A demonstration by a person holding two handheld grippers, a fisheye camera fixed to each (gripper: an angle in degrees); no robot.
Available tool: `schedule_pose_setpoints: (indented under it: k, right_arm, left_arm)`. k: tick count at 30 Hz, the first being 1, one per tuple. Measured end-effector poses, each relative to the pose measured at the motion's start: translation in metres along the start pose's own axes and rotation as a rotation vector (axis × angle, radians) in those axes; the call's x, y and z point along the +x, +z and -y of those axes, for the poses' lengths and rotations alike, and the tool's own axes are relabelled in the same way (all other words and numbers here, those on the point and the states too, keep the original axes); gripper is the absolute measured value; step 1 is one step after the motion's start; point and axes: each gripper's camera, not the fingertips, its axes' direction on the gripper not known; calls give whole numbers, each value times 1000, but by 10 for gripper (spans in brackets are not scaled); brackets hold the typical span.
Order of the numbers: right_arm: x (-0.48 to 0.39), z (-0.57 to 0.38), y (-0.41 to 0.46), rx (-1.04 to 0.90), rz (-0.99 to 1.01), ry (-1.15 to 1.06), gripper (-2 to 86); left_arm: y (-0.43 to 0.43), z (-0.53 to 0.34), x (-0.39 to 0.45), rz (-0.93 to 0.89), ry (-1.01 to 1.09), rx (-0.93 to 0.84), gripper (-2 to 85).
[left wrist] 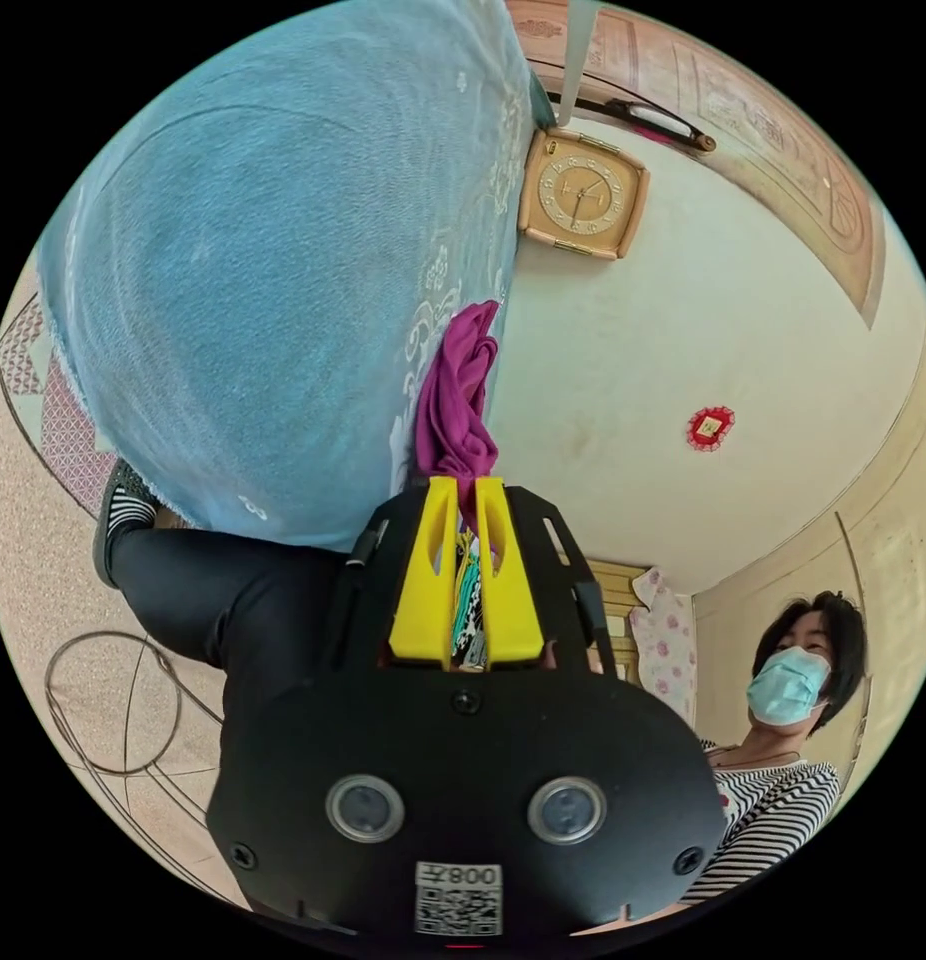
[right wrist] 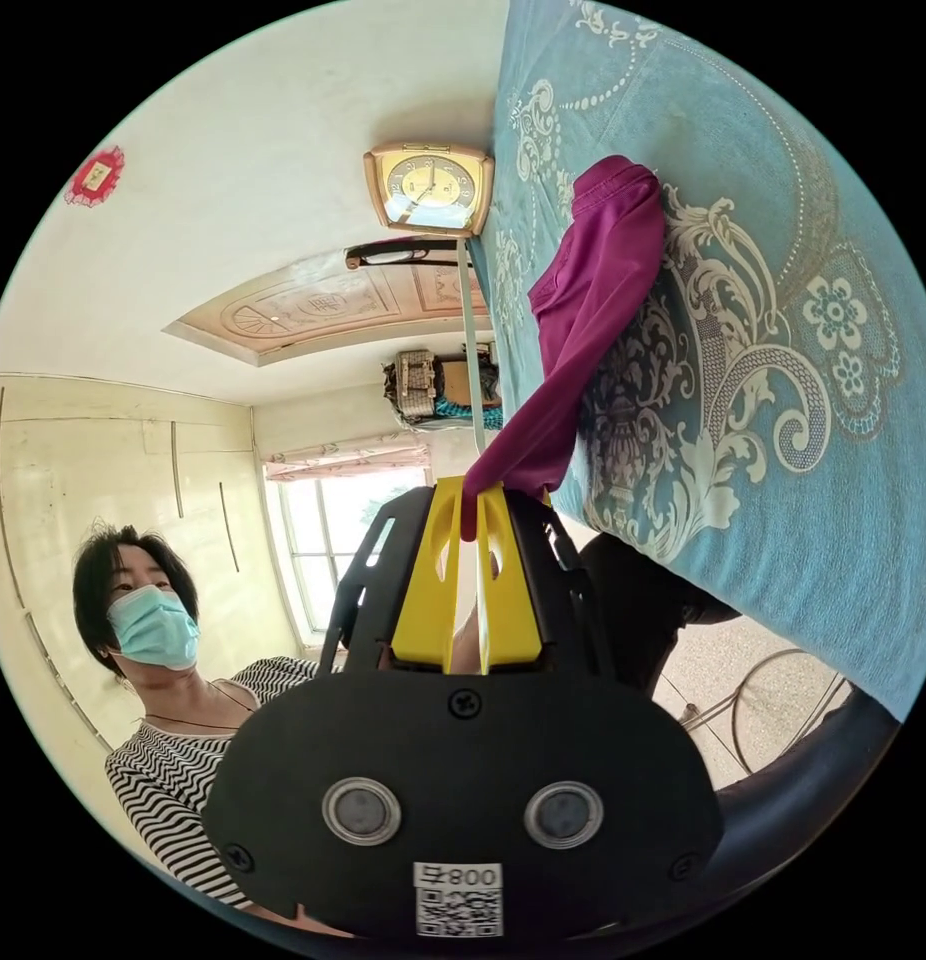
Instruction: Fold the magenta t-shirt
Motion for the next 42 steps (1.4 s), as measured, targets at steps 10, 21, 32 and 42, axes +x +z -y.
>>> schedule_pose_setpoints:
  k: [10, 21, 32, 42]
  right_arm:
    - [-57, -74, -51, 49, -26, -108, 11]
    - [-152, -217, -141, 166, -6, -340, 10]
    - [-193, -354, -222, 272, 3, -445, 11]
    - [-214, -435, -300, 370, -7, -474, 11]
  left_arm:
    - [10, -46, 67, -48, 229, -77, 33]
    - [66, -133, 126, -189, 428, -231, 31]
    - [147, -232, 128, -259, 462, -396, 30]
    - [250, -293, 120, -246, 455, -517, 29]
